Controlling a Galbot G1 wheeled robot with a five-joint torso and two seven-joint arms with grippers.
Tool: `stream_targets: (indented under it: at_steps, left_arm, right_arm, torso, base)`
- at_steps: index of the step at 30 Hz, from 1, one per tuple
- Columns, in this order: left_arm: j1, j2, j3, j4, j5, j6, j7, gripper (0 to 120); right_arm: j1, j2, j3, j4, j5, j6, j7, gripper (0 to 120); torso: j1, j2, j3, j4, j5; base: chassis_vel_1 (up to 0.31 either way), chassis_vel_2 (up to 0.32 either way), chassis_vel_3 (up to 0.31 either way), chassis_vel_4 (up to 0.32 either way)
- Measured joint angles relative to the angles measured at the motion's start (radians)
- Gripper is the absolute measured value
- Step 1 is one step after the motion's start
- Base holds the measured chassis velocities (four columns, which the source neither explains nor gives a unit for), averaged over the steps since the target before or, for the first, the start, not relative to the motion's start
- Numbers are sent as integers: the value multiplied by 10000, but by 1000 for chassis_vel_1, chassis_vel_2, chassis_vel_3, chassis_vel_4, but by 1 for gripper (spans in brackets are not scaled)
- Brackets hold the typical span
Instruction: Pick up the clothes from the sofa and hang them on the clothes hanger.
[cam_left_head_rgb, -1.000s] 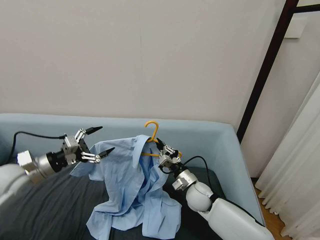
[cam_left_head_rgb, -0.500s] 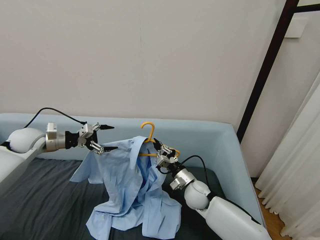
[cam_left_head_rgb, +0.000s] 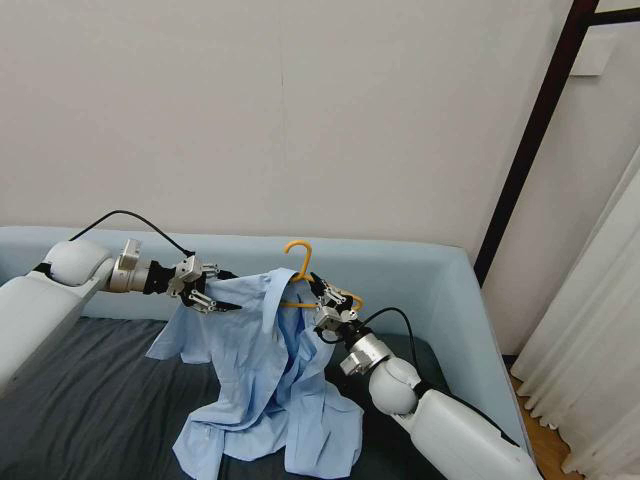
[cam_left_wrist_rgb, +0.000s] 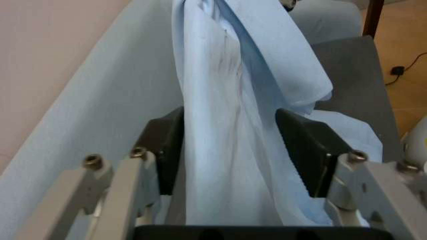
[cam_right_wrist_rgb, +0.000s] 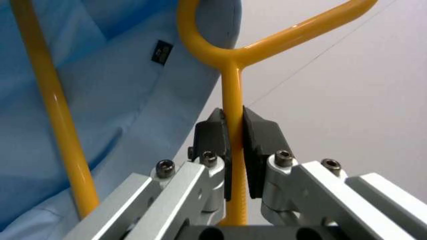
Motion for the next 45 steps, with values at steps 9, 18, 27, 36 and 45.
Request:
stream_targets:
  at_steps: [9, 18, 27, 36, 45]
  left_arm:
    - [139, 10, -248, 76, 137, -7, 164, 19]
    - [220, -53, -383, -12, 91, -16, 123, 4]
    - [-5, -198, -289, 337, -85, 15, 737, 4]
    - [-167, -290, -248, 616, -58, 24, 1339, 8]
    - [-364, -457, -87, 592, -69, 9, 1283, 40]
  right_arm:
    - [-1, -159, 169, 120, 94, 0, 1, 4]
    - [-9, -197, 198, 207, 137, -1, 51, 4]
    - [-66, -196, 196, 297, 23, 81, 178, 4]
    - [-101, -186, 242, 376, -481, 231, 147, 4]
    - [-194, -158, 169, 418, -716, 310, 61, 4]
  torso:
    - [-1, 0, -1, 0, 0]
    - [-1, 0, 0, 0, 2]
    - [0, 0, -1, 1, 2]
    - [-1, 1, -1, 0, 2]
    - [-1, 2, -1, -2, 3]
  base:
    - [0, 0, 0, 0]
    - [0, 0, 0, 0]
    - [0, 0, 0, 0]
    - [0, 0, 0, 0]
    - [0, 0, 0, 0]
